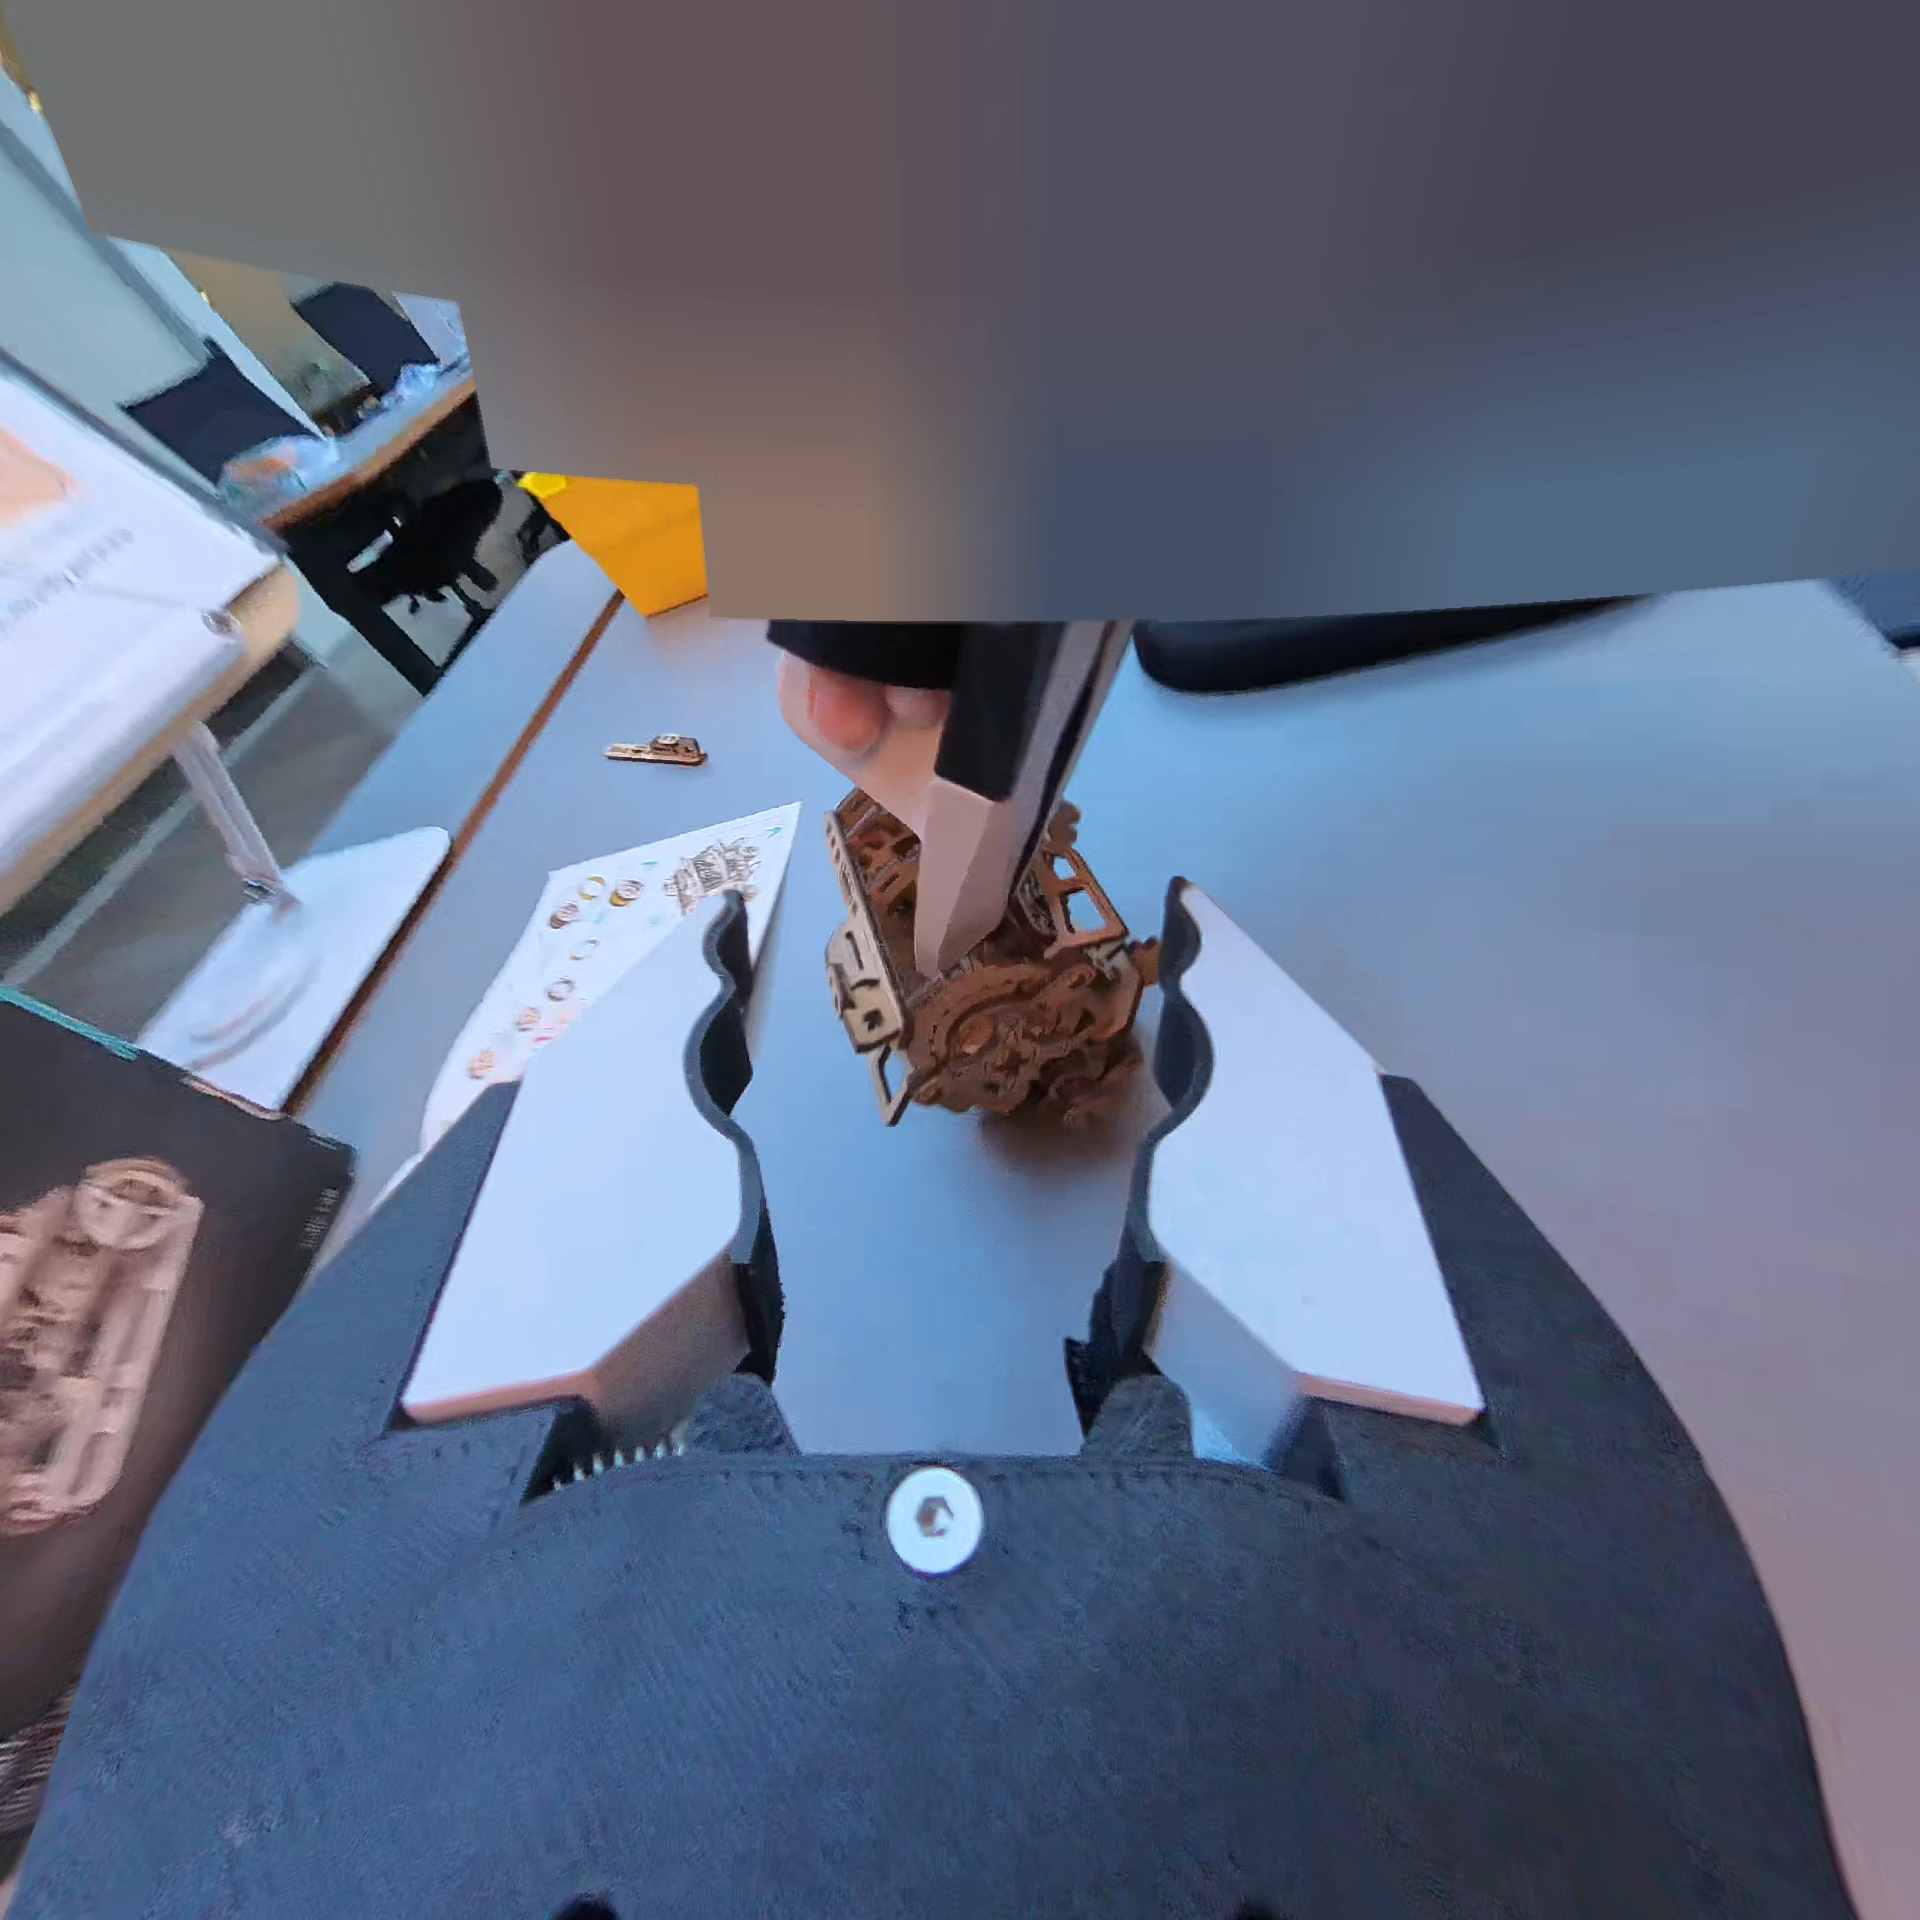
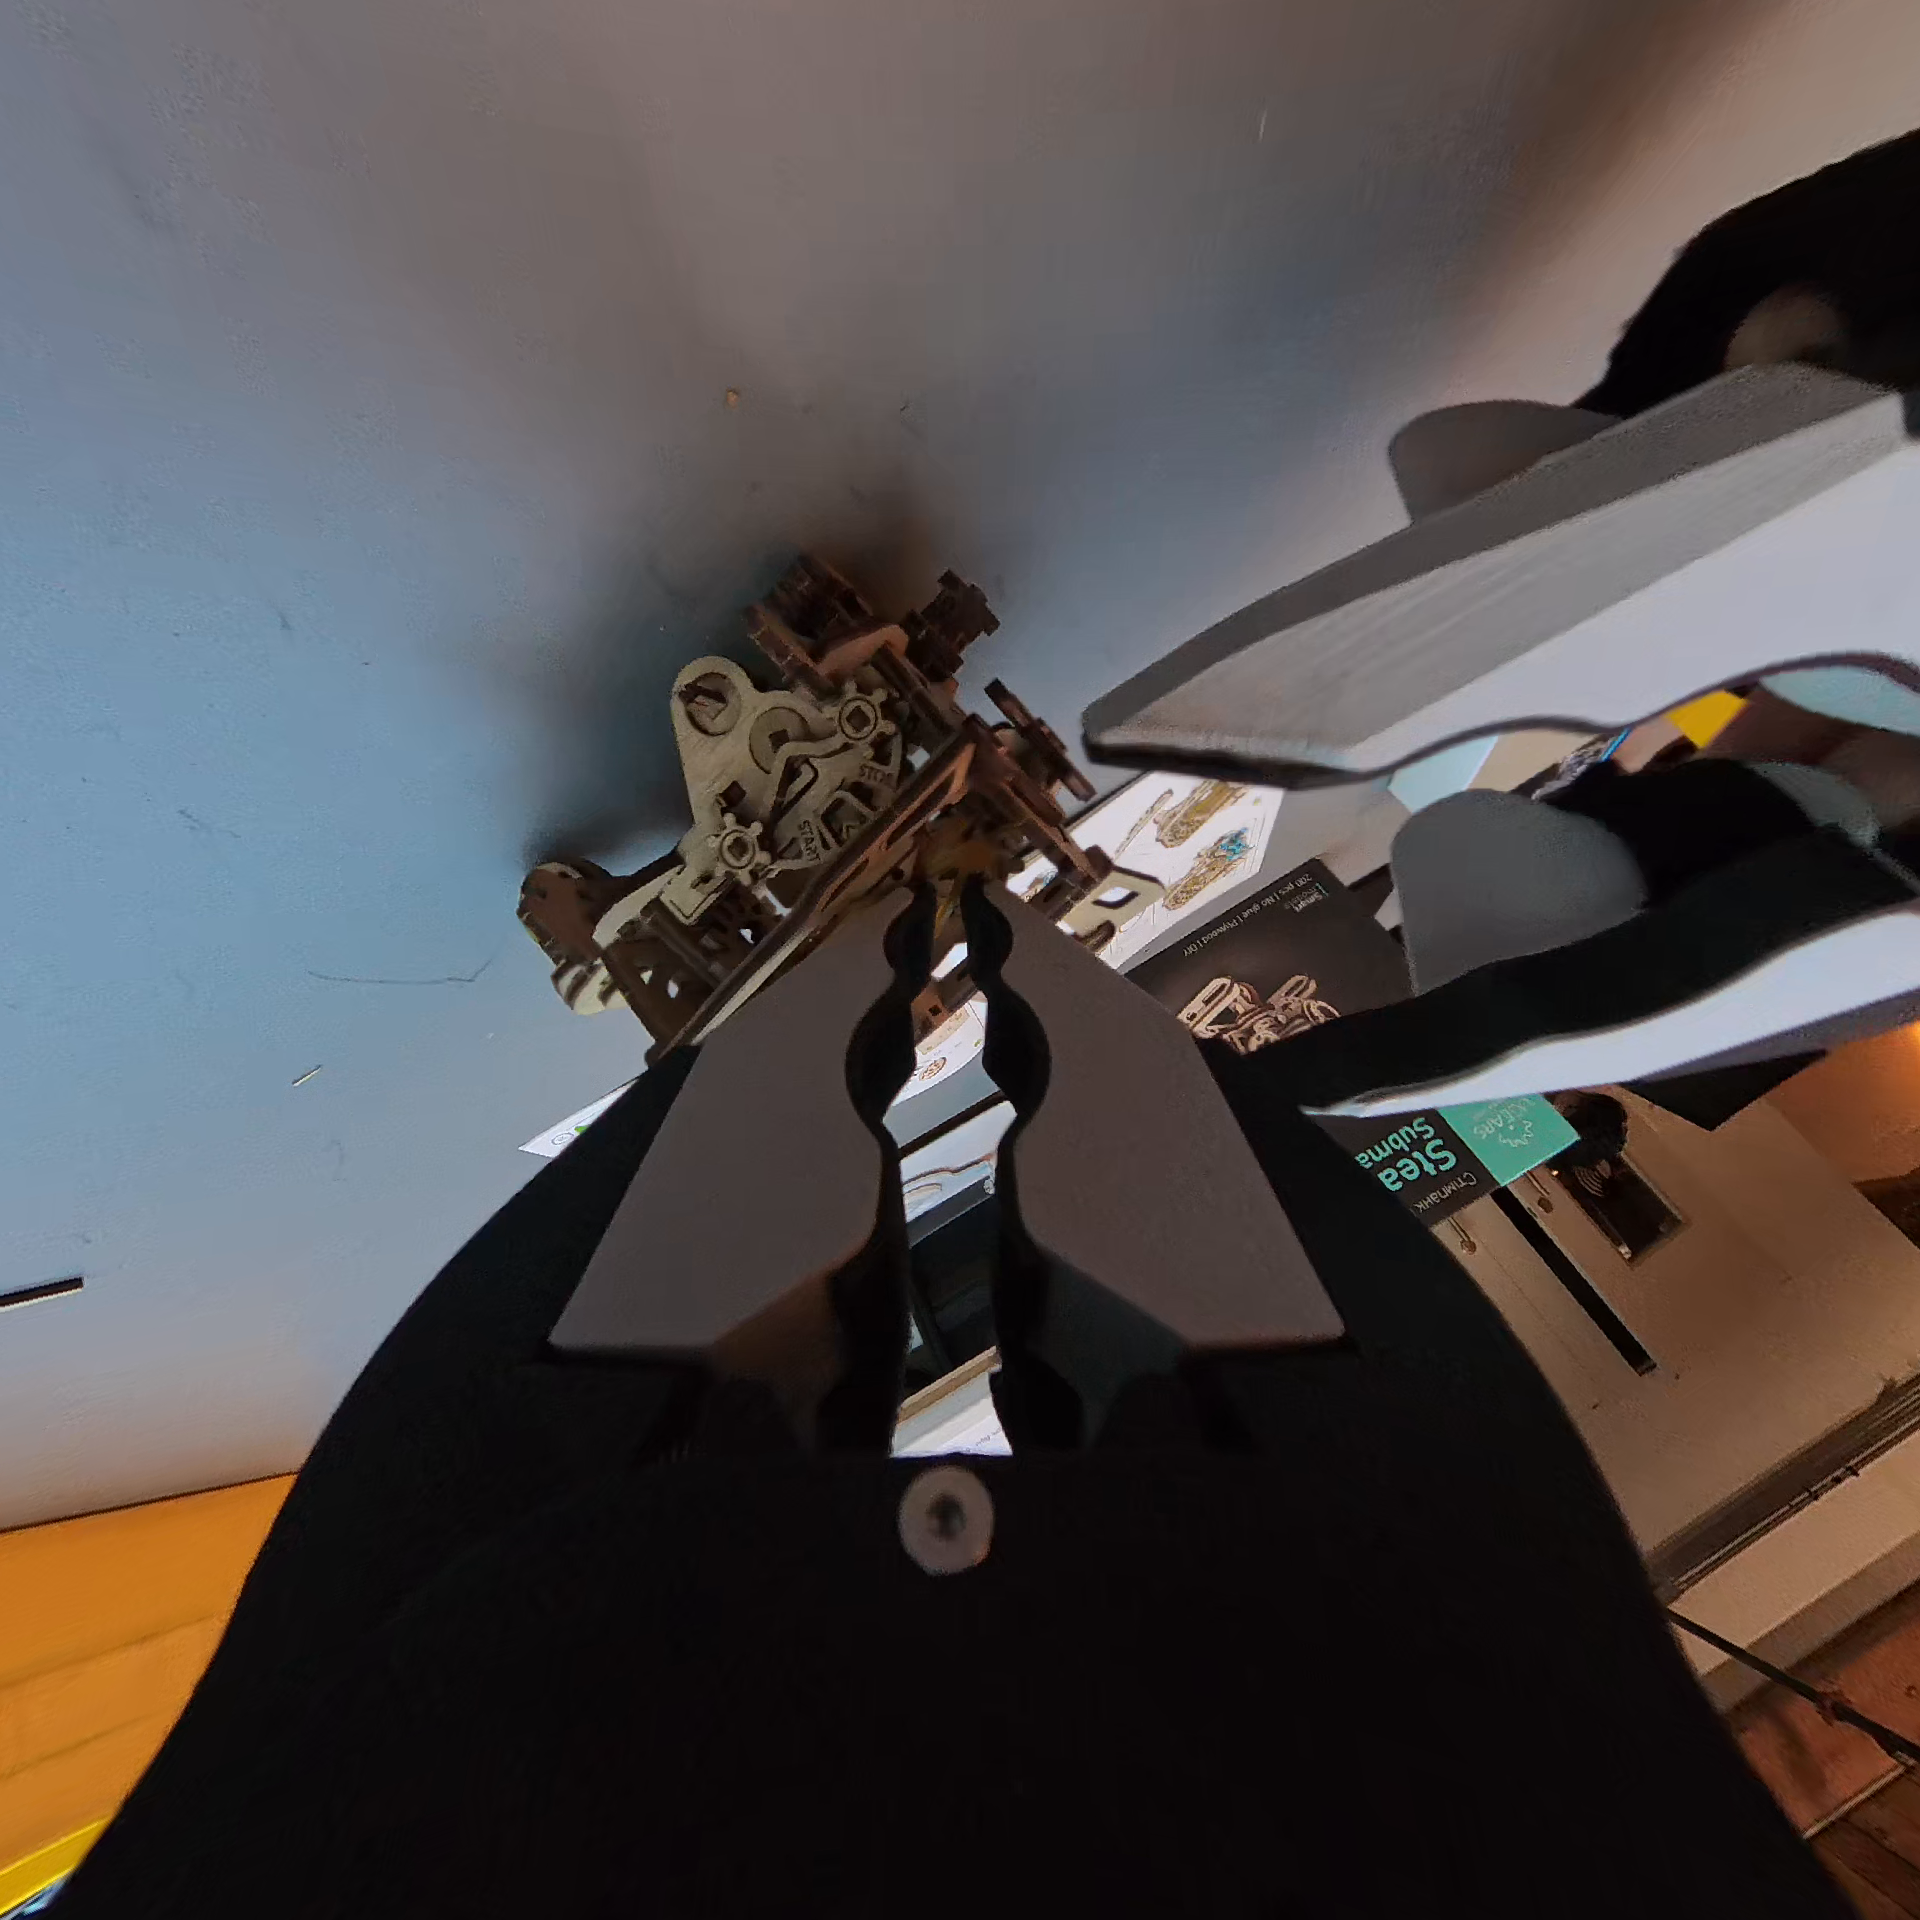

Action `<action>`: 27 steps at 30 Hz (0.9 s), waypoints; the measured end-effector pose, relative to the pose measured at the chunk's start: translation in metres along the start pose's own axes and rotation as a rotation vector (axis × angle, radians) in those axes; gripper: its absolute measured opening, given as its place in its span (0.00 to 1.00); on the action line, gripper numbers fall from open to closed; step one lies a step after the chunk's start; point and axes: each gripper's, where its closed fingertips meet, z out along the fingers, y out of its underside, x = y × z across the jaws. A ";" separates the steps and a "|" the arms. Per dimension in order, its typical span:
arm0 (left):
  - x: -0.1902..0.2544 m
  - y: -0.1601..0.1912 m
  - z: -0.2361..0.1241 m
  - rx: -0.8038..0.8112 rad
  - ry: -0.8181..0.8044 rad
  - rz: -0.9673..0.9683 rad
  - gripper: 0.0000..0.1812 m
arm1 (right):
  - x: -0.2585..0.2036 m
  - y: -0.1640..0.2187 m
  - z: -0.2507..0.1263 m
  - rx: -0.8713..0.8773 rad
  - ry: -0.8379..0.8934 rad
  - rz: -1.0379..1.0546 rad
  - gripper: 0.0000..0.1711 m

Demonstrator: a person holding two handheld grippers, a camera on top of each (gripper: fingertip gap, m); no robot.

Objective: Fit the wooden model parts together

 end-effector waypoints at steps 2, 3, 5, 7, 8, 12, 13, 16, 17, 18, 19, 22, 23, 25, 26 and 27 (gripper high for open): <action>0.003 -0.001 -0.006 -0.026 0.002 0.111 0.33 | 0.000 0.000 0.000 0.000 0.003 0.000 0.03; 0.002 -0.002 -0.009 -0.041 0.000 0.173 0.29 | 0.000 0.001 0.000 -0.001 0.006 0.000 0.03; 0.002 0.000 -0.011 -0.086 0.039 0.283 0.21 | 0.001 0.000 0.000 0.000 0.011 0.001 0.03; 0.001 0.003 -0.009 -0.157 0.112 0.343 0.17 | 0.001 -0.002 0.000 0.005 0.015 0.003 0.03; 0.000 0.005 -0.007 -0.189 0.142 0.371 0.17 | 0.002 -0.002 0.000 0.007 0.019 0.004 0.03; 0.003 0.008 -0.001 -0.269 0.309 0.445 0.12 | 0.002 -0.003 0.001 0.007 0.027 0.007 0.03; 0.003 0.010 -0.001 -0.297 0.347 0.452 0.11 | 0.003 -0.004 0.000 0.008 0.027 0.008 0.03; -0.003 0.013 0.001 -0.348 0.405 0.488 0.11 | 0.003 -0.004 0.000 0.008 0.031 0.004 0.03; -0.002 0.014 0.000 -0.365 0.438 0.489 0.11 | 0.002 -0.004 0.000 0.007 0.031 0.005 0.03; 0.001 0.015 -0.001 -0.382 0.475 0.485 0.10 | 0.002 -0.004 0.000 0.010 0.032 0.008 0.03; 0.004 0.017 -0.001 -0.397 0.505 0.483 0.10 | 0.002 -0.004 0.000 0.012 0.033 0.009 0.03; 0.009 0.028 0.000 -0.452 0.555 0.520 0.11 | 0.000 -0.005 -0.001 0.017 0.036 0.015 0.02; 0.010 0.032 0.000 -0.468 0.575 0.527 0.11 | 0.000 -0.005 -0.002 0.017 0.037 0.015 0.02; 0.012 0.037 0.002 -0.490 0.603 0.533 0.11 | 0.001 -0.005 -0.002 0.014 0.047 0.019 0.03; 0.012 0.038 0.003 -0.492 0.613 0.539 0.10 | 0.001 -0.004 -0.002 0.014 0.048 0.023 0.03; 0.012 0.038 0.004 -0.492 0.622 0.542 0.09 | 0.000 -0.005 -0.002 0.017 0.048 0.024 0.03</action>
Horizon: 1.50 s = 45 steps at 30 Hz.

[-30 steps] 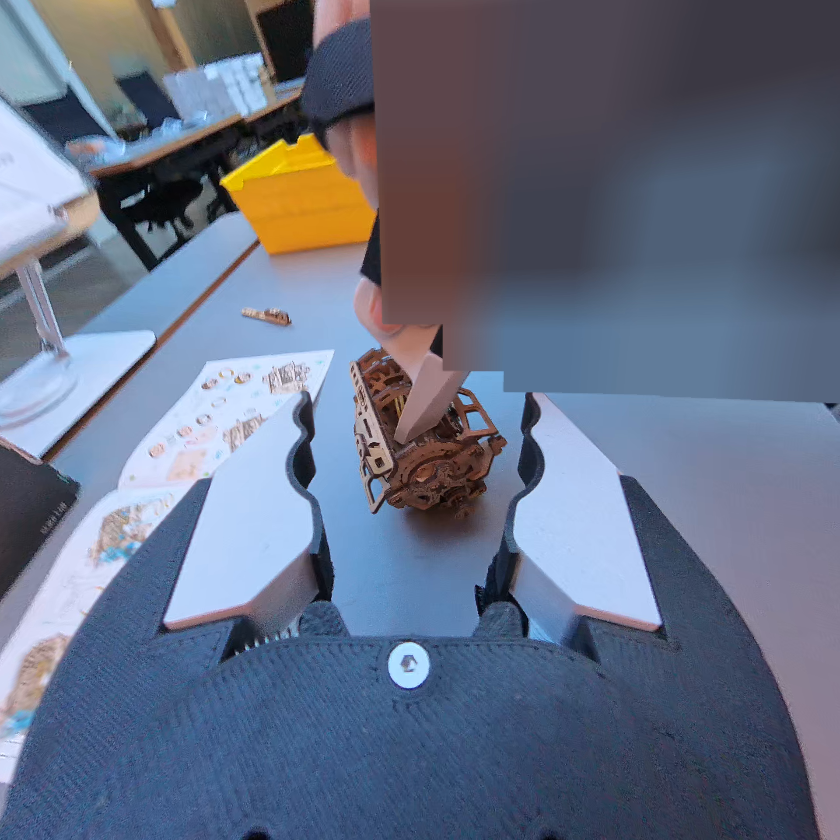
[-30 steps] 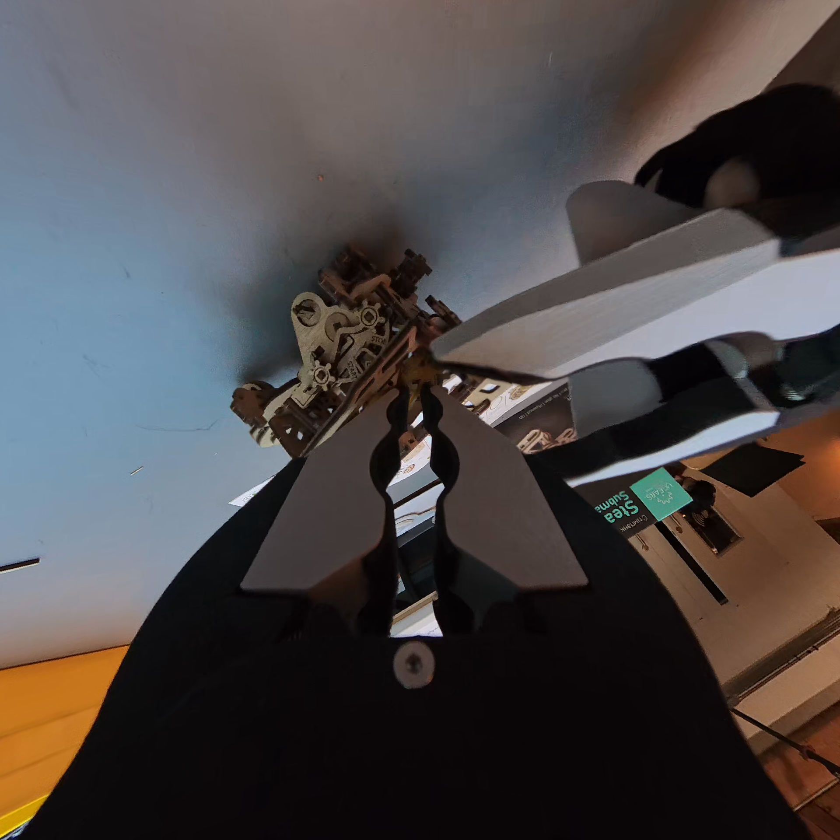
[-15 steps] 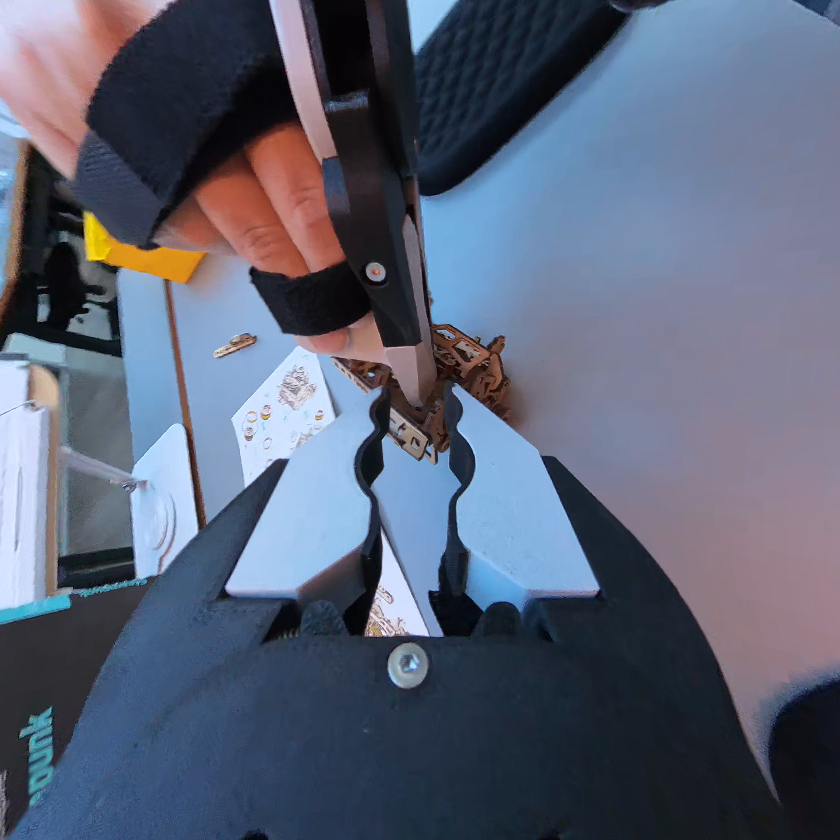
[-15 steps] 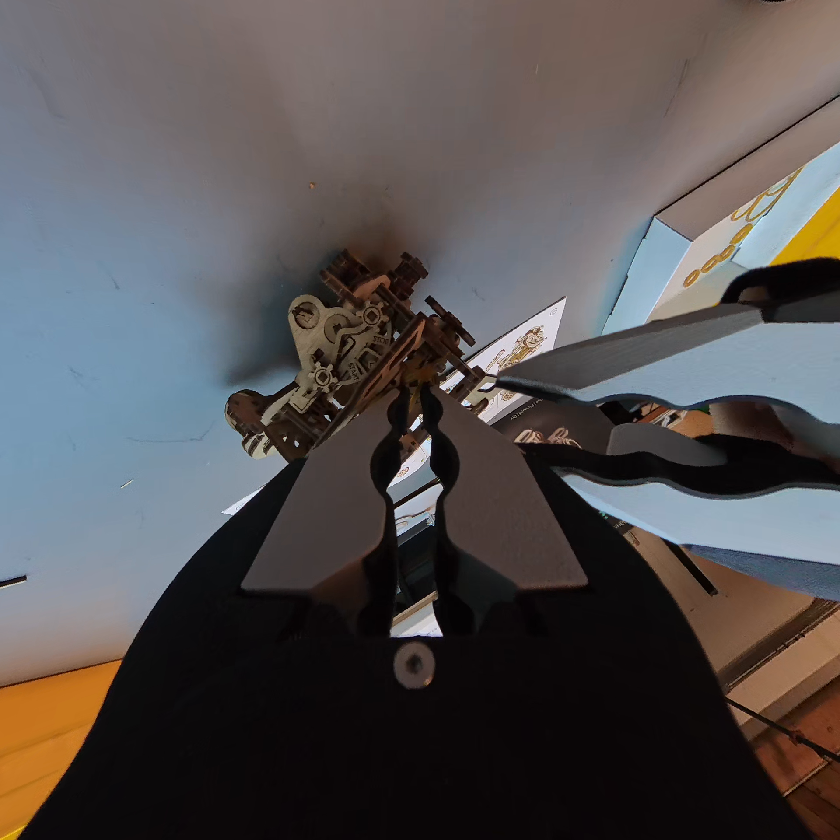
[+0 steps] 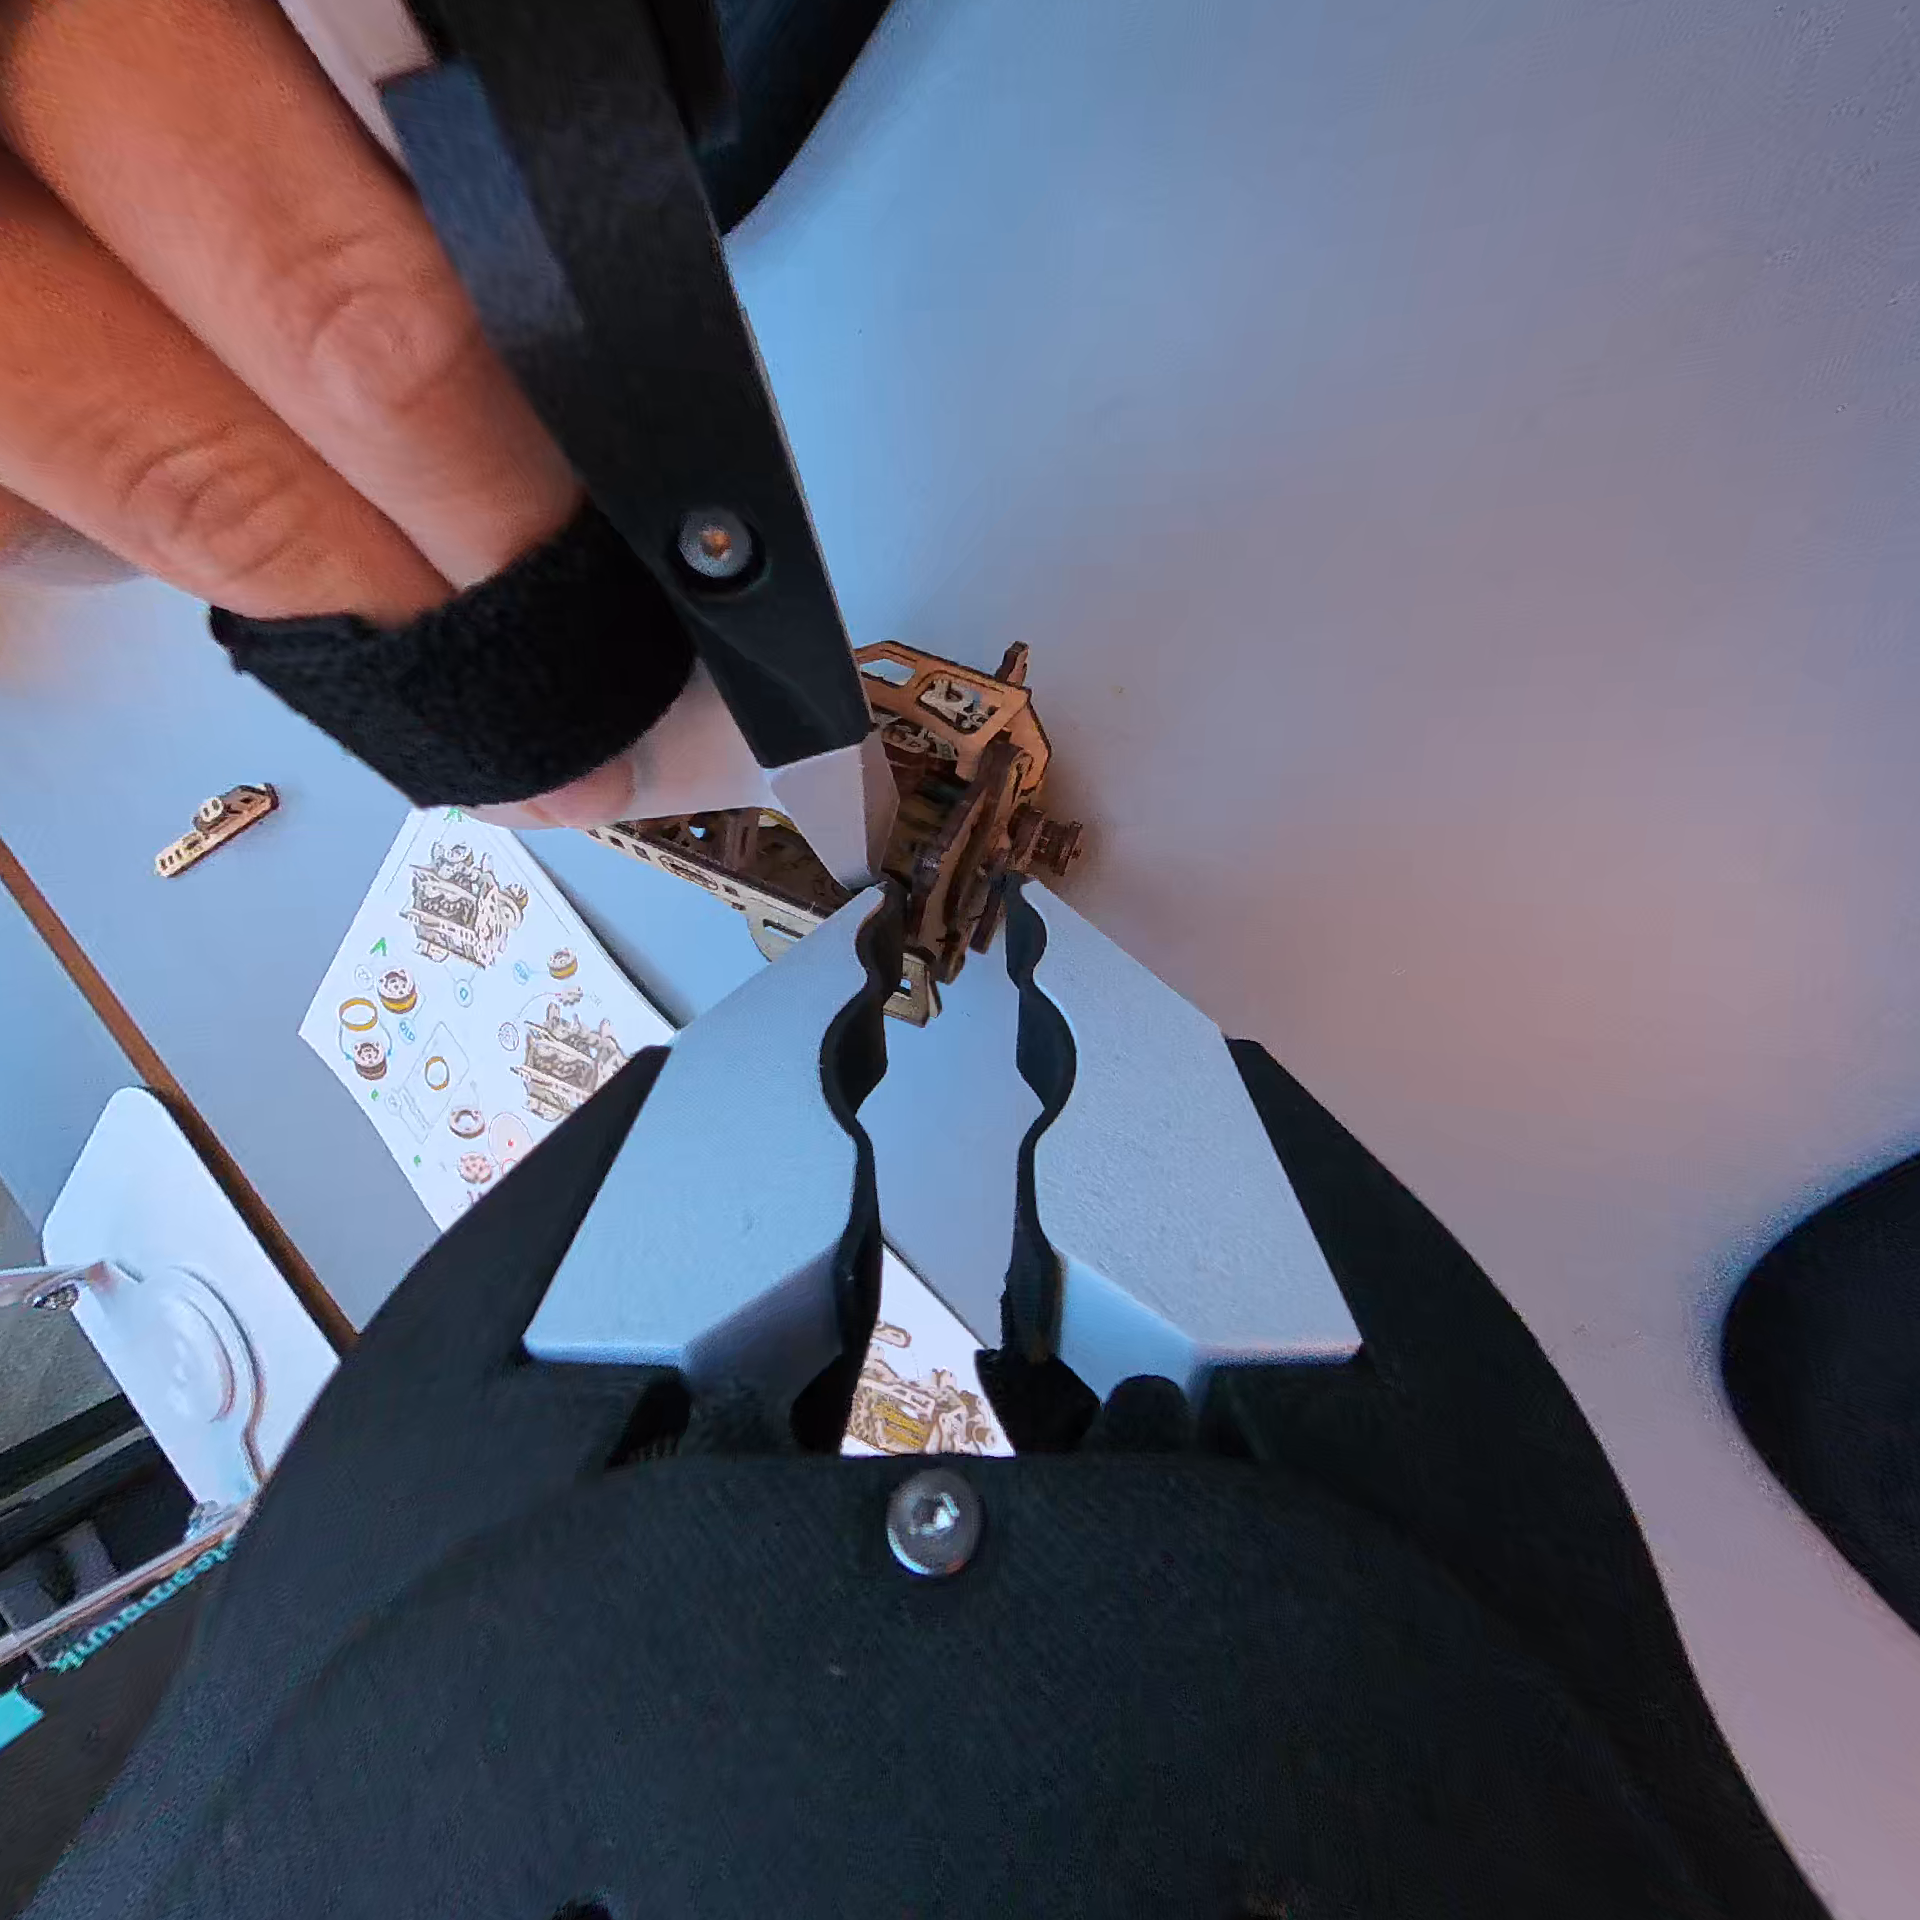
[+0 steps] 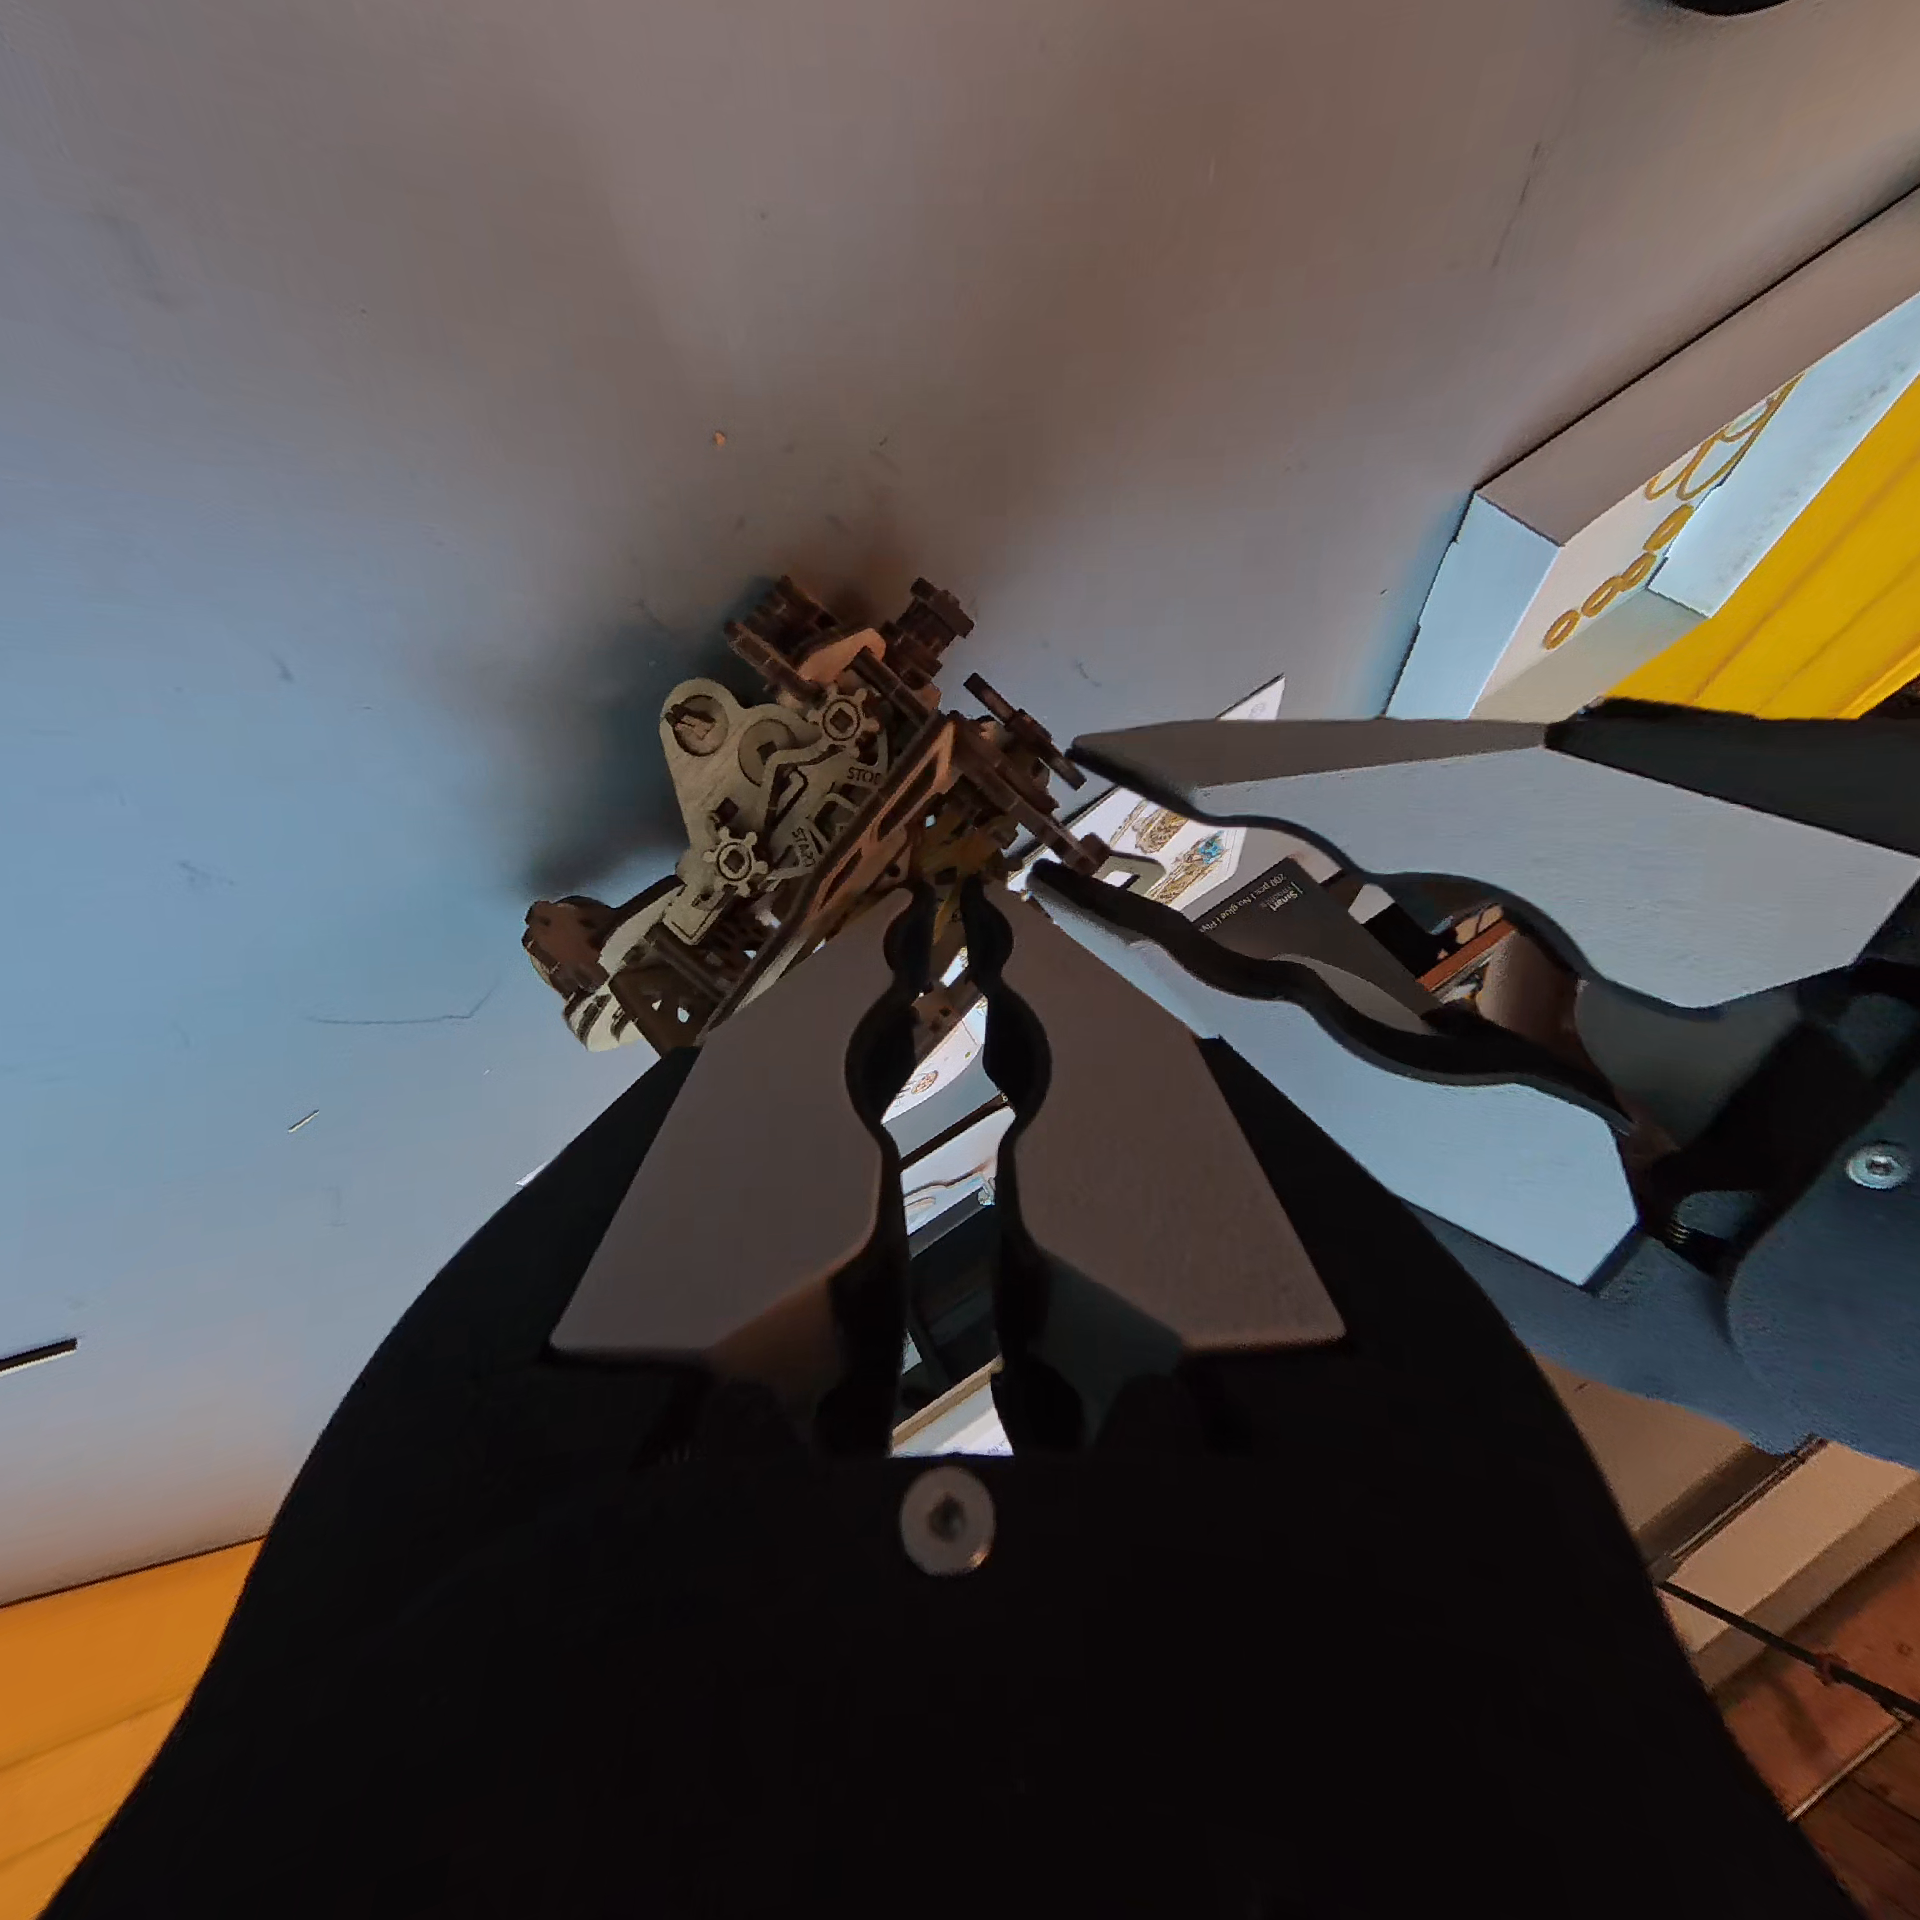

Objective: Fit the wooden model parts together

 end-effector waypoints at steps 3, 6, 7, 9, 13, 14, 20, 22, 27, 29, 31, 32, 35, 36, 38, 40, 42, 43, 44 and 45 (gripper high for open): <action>0.000 -0.001 0.000 0.000 0.041 0.003 0.08 | -0.001 0.000 0.000 0.000 0.003 0.005 0.03; 0.000 -0.002 -0.001 -0.010 0.074 0.036 0.08 | -0.001 0.000 0.000 0.006 0.008 0.012 0.03; 0.001 -0.002 -0.001 -0.017 0.084 0.052 0.08 | -0.001 0.000 0.000 0.006 0.007 0.015 0.03; 0.000 -0.004 0.000 -0.025 0.095 0.088 0.04 | -0.001 -0.001 0.000 0.012 0.012 0.020 0.03; 0.000 -0.005 0.001 -0.053 0.127 0.140 0.02 | 0.000 -0.001 0.000 0.015 0.020 0.027 0.03; -0.001 -0.004 0.001 -0.064 0.136 0.146 0.02 | 0.000 0.000 0.000 0.014 0.018 0.029 0.03; 0.001 -0.010 0.003 -0.050 0.160 0.156 0.02 | -0.003 -0.001 -0.002 0.025 0.024 0.043 0.02; 0.000 -0.011 0.003 -0.033 0.160 0.151 0.02 | -0.003 -0.001 -0.003 0.023 0.025 0.042 0.02; 0.001 -0.013 0.003 0.000 0.157 0.156 0.02 | -0.003 -0.002 -0.004 0.023 0.036 0.046 0.02; 0.001 -0.013 0.003 -0.001 0.163 0.161 0.02 | -0.003 -0.002 -0.004 0.021 0.043 0.046 0.02; 0.003 -0.013 0.003 0.002 0.187 0.161 0.02 | -0.002 -0.003 -0.005 0.025 0.055 0.046 0.02; 0.003 -0.013 0.003 -0.001 0.201 0.158 0.02 | -0.001 -0.003 -0.005 0.023 0.059 0.048 0.02; 0.005 -0.014 0.003 -0.012 0.242 0.141 0.01 | 0.000 -0.004 -0.006 0.026 0.069 0.053 0.02; 0.005 -0.014 0.004 -0.014 0.246 0.142 0.01 | -0.001 -0.003 -0.007 0.023 0.068 0.056 0.02; 0.004 -0.015 0.004 -0.018 0.245 0.146 0.02 | -0.002 -0.003 -0.007 0.021 0.070 0.056 0.02; 0.002 -0.016 0.005 -0.017 0.234 0.155 0.02 | -0.003 -0.003 -0.007 0.018 0.067 0.059 0.02; 0.002 -0.017 0.005 -0.013 0.234 0.148 0.02 | -0.004 -0.003 -0.007 0.020 0.067 0.060 0.02; 0.002 -0.017 0.006 -0.011 0.238 0.140 0.02 | -0.004 -0.003 -0.007 0.022 0.066 0.060 0.02; 0.003 -0.018 0.006 -0.007 0.246 0.127 0.02 | -0.004 -0.003 -0.007 0.023 0.067 0.060 0.02; 0.003 -0.018 0.006 -0.004 0.256 0.111 0.02 | -0.004 -0.003 -0.008 0.023 0.067 0.061 0.02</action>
